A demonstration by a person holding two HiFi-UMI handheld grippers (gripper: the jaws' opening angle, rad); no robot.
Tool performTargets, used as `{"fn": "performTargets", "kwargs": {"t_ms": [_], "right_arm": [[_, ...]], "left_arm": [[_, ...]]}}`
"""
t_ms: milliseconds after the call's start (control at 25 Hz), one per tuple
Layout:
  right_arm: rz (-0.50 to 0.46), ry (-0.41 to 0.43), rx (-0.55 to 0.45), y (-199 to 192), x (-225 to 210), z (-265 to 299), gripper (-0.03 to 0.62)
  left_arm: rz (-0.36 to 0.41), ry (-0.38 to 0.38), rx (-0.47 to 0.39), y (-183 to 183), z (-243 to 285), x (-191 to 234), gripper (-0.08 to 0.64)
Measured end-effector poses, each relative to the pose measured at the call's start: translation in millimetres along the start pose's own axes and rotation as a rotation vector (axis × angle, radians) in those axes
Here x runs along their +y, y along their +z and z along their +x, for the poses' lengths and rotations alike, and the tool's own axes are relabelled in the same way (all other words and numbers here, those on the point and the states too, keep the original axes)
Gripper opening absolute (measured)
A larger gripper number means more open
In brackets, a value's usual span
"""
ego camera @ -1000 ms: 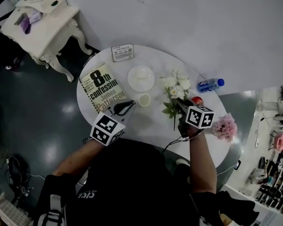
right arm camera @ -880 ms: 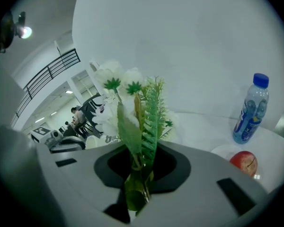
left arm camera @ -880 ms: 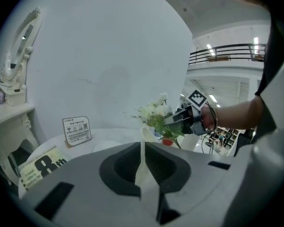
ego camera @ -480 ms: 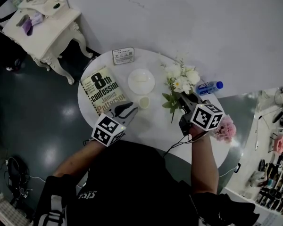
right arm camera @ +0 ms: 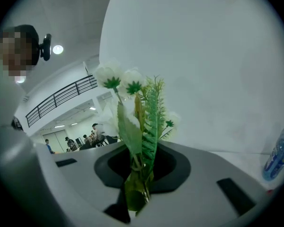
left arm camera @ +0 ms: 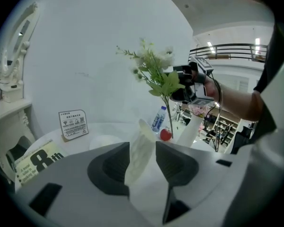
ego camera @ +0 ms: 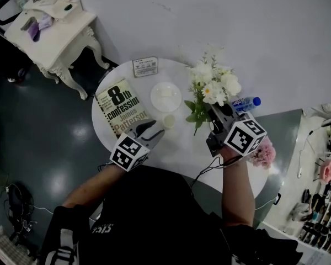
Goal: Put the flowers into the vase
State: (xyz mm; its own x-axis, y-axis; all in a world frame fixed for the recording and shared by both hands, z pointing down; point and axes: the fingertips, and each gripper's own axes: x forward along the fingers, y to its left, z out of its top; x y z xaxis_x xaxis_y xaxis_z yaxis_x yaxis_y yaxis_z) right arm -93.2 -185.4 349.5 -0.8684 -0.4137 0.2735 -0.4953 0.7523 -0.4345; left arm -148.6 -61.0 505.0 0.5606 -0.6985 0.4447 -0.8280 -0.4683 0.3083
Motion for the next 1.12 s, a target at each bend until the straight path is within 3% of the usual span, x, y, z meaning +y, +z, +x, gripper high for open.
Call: {"fn": "performTargets", "kwargs": {"t_ms": [520, 1120], "right_arm": [[-0.030, 0.137, -0.153, 44, 49, 1, 0.084], [-0.108, 0.290, -0.287, 56, 85, 2, 0.084]], "left_arm": [[0.001, -0.007, 0.031, -6, 8, -7, 0.221], [0.007, 0.006, 0.071, -13, 17, -5, 0.261]]}}
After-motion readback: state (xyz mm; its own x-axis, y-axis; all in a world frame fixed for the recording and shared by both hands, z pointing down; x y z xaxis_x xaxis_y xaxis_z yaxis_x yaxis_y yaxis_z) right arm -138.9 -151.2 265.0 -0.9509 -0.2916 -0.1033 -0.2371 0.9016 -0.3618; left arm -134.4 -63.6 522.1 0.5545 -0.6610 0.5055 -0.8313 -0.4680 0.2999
